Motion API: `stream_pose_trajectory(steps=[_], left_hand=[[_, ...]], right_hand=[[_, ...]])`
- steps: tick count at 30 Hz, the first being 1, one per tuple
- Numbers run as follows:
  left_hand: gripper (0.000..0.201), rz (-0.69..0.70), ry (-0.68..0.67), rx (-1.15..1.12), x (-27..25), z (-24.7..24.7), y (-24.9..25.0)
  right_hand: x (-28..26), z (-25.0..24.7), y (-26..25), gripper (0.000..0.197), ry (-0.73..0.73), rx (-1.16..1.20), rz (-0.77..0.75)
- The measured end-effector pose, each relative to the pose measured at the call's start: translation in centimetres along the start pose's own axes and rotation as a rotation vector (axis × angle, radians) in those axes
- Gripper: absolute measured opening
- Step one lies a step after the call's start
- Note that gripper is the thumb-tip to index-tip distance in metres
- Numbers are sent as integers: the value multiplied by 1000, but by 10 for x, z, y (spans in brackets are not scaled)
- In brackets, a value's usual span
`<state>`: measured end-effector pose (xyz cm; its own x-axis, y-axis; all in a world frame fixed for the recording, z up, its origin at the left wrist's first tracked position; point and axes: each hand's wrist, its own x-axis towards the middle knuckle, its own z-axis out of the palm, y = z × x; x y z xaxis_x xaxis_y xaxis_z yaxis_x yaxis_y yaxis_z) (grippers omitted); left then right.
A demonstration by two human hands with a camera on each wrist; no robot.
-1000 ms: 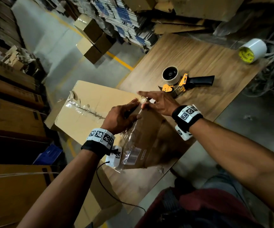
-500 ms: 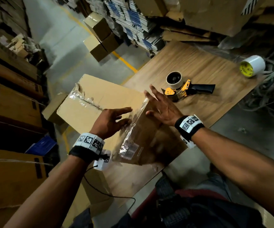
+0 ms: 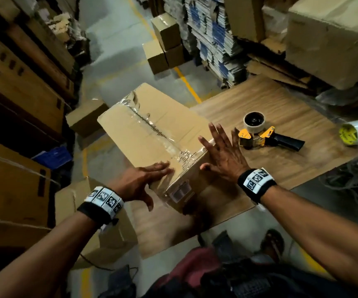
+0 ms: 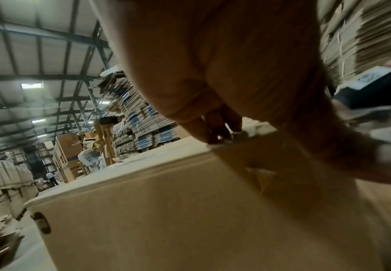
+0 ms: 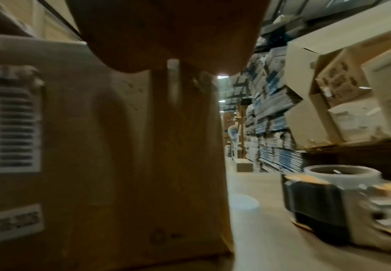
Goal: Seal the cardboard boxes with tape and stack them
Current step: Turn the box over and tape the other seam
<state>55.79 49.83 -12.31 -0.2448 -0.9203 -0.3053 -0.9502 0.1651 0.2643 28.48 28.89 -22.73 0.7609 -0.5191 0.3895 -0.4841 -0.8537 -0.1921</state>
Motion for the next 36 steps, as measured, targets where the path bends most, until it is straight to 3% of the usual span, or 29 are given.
stream_pose_trajectory(steps=[3,7,11,14,18,23,30,33,36], left_hand=[[106,38,174,156,6,7,-5],[94,69,245,160,-1,23,-15],[89,100,338,93,-4,33,-12],[89,106,374,94,-6,36,-12],[91,85,385,119,-6,39,-11],[91,80,405,111,-5,42,-8],[93,69,439,99,-5,51,-8],[90,46,476,76,-4,58,-6],[87,14,542,75,-2,65,1]], right_hand=[[11,3,-35,87,-6,27,-87],[9,10,-43,75,-1,-27,-181],[2,6,-34,85,20,-106,-253],[7,0,-61,95,-8,-62,-259],[14,4,-99,86,-70,-47,-296],[7,9,-81,92,-69,-125,-416],[5,7,-108,94,-176,-95,-218],[3,9,-103,94,-154,-86,-238],[0,5,-97,114,-169,-109,-308]])
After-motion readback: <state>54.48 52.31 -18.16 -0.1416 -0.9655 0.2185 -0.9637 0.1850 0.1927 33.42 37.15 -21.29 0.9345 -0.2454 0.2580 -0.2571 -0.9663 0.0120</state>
